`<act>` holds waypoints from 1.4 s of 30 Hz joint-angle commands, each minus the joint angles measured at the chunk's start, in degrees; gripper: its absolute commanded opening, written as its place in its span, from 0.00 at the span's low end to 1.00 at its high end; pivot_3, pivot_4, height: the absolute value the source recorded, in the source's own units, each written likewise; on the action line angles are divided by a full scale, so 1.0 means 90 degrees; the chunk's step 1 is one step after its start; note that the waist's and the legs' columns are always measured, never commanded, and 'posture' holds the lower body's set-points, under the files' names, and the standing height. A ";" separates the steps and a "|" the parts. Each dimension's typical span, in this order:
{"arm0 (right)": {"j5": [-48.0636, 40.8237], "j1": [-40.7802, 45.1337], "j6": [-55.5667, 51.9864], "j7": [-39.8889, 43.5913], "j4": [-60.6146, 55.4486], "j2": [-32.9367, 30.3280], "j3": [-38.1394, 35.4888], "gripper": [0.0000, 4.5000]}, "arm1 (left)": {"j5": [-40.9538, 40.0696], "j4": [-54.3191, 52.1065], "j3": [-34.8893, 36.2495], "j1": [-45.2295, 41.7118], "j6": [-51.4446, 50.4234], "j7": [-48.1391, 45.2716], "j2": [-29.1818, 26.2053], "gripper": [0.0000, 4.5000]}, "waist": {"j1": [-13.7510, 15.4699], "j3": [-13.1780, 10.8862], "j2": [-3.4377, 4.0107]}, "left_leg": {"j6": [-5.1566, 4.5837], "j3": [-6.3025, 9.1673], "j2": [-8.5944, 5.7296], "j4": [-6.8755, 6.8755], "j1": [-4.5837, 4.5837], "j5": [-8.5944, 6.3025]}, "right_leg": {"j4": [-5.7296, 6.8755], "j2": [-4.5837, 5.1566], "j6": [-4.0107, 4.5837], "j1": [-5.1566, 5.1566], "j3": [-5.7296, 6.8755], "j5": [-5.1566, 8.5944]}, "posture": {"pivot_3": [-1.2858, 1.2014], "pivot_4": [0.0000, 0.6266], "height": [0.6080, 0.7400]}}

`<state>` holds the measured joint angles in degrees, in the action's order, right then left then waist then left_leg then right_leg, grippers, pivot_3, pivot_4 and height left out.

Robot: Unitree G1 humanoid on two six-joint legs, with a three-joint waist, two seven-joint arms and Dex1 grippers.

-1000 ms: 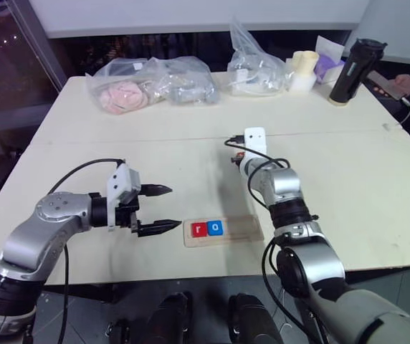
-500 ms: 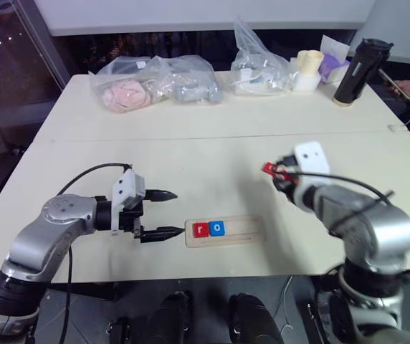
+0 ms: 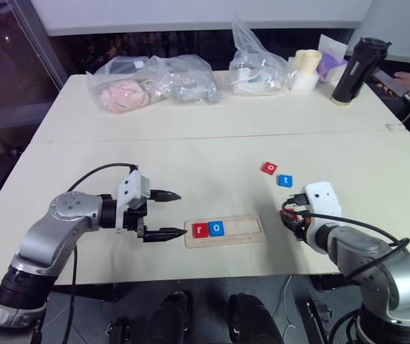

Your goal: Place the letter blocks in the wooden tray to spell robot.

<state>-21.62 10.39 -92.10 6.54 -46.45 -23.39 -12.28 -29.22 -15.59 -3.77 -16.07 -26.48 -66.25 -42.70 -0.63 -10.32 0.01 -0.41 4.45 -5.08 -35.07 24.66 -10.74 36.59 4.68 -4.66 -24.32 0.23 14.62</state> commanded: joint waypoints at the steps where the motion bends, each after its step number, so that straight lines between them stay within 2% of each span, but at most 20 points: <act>1: -0.0781 0.0449 0.0138 0.1359 -0.0229 -0.1394 0.0036 0.76 | 0.0015 -0.0011 0.0059 -0.0098 0.0096 -0.0040 -0.0023 1.00 | -0.0002 -0.0007 0.0007 | -0.0002 0.0000 -0.0001 -0.0004 0.0004 0.0000 | -0.0004 0.0001 -0.0001 0.0001 0.0001 0.0000 | 0.52 0.24 0.98; 2: -0.0877 0.0470 0.0397 0.1694 -0.0165 -0.1834 0.0108 0.89 | 0.0021 0.0004 0.0060 -0.0112 0.0099 -0.0044 -0.0022 1.00 | -0.0002 -0.0009 0.0007 | -0.0004 -0.0001 -0.0001 -0.0009 0.0005 -0.0001 | -0.0008 0.0001 -0.0001 0.0005 0.0003 -0.0001 | 0.52 0.24 0.98; 6: -0.0832 0.0314 0.2823 0.3549 0.0511 -0.3336 0.0264 0.89 | 0.0047 0.0035 0.0056 -0.0158 0.0118 -0.0044 -0.0020 1.00 | 0.0002 -0.0006 -0.0005 | -0.0014 0.0005 0.0005 -0.0001 0.0004 -0.0008 | -0.0036 0.0000 -0.0003 0.0025 0.0023 -0.0001 | 0.52 0.24 0.98; 9: -0.0302 -0.0118 0.5124 0.4924 0.1372 -0.4006 0.0484 0.89 | 0.0060 0.0040 0.0061 -0.0179 0.0116 -0.0036 -0.0006 1.00 | 0.0009 -0.0007 -0.0007 | -0.0029 0.0003 0.0005 -0.0002 0.0005 -0.0017 | -0.0054 0.0000 -0.0009 0.0036 0.0024 -0.0001 | 0.52 0.24 0.98; 12: 0.0235 -0.0303 0.6708 0.5799 0.2210 -0.4436 0.0886 0.89 | 0.0091 0.0070 0.0065 -0.0211 0.0150 -0.0052 -0.0014 1.00 | 0.0020 -0.0008 -0.0008 | -0.0043 -0.0004 0.0001 -0.0012 0.0004 -0.0027 | -0.0064 0.0007 -0.0023 0.0046 0.0023 0.0000 | 0.52 0.24 0.98; 18: 0.0983 0.0257 0.8305 0.6628 0.3900 -0.4409 0.1716 0.89 | 0.0109 -0.0005 0.0088 -0.0200 0.0148 0.0015 -0.0001 1.00 | 0.0005 -0.0010 -0.0009 | -0.0041 -0.0005 0.0001 -0.0023 -0.0004 -0.0029 | -0.0061 0.0011 -0.0023 0.0054 0.0019 -0.0006 | 0.52 0.24 0.98; 26: 0.1318 0.0711 0.8816 0.7002 0.5112 -0.4016 0.2094 0.89 | 0.0106 -0.0070 0.0095 -0.0166 0.0152 0.0029 -0.0018 1.00 | 0.0028 -0.0011 -0.0008 | -0.0041 -0.0005 0.0001 -0.0016 -0.0003 -0.0029 | -0.0060 0.0011 -0.0023 0.0048 0.0016 -0.0006 | 0.52 0.24 0.98; 33: 0.1572 0.0795 0.9088 0.7074 0.5560 -0.3787 0.2252 0.89 | 0.0116 -0.0077 0.0125 -0.0147 0.0146 0.0031 -0.0059 1.00 | 0.0093 -0.0010 -0.0008 | -0.0041 -0.0005 0.0001 -0.0019 -0.0007 -0.0029 | -0.0056 0.0010 -0.0022 0.0050 0.0015 -0.0007 | 0.52 0.24 0.98; 36: 0.1603 0.0870 0.9110 0.7053 0.5624 -0.3707 0.2210 0.70 | 0.0116 -0.0084 0.0136 -0.0135 0.0142 0.0033 -0.0074 1.00 | 0.0101 -0.0010 -0.0009 | -0.0040 -0.0005 0.0001 -0.0019 -0.0018 -0.0029 | -0.0054 0.0009 -0.0022 0.0059 0.0014 -0.0007 | 0.52 0.24 0.98; 40: 0.1538 0.0970 0.8947 0.7084 0.5445 -0.3684 0.2120 0.25 | 0.0108 -0.0081 0.0132 -0.0154 0.0132 0.0042 -0.0070 1.00 | 0.0115 -0.0010 -0.0008 | -0.0040 -0.0005 0.0001 -0.0023 -0.0023 -0.0029 | -0.0053 0.0009 -0.0020 0.0065 0.0014 -0.0008 | 0.52 0.24 0.98; 42: 0.1490 0.0987 0.8844 0.7077 0.5235 -0.3706 0.2061 0.25 | 0.0107 -0.0083 0.0126 -0.0159 0.0136 0.0044 -0.0064 1.00 | 0.0141 -0.0010 -0.0008 | -0.0040 -0.0005 0.0001 -0.0023 -0.0023 -0.0029 | -0.0053 0.0009 -0.0020 0.0064 0.0013 -0.0008 | 0.52 0.24 0.98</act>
<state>-7.56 18.44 -12.01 70.26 3.37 -56.49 8.09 -28.01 -14.73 -3.71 -17.52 -25.76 -65.94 -42.77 0.64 -10.41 -0.06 -0.78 4.40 -5.07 -35.27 24.46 -11.01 36.11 4.76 -4.84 -23.76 0.36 14.54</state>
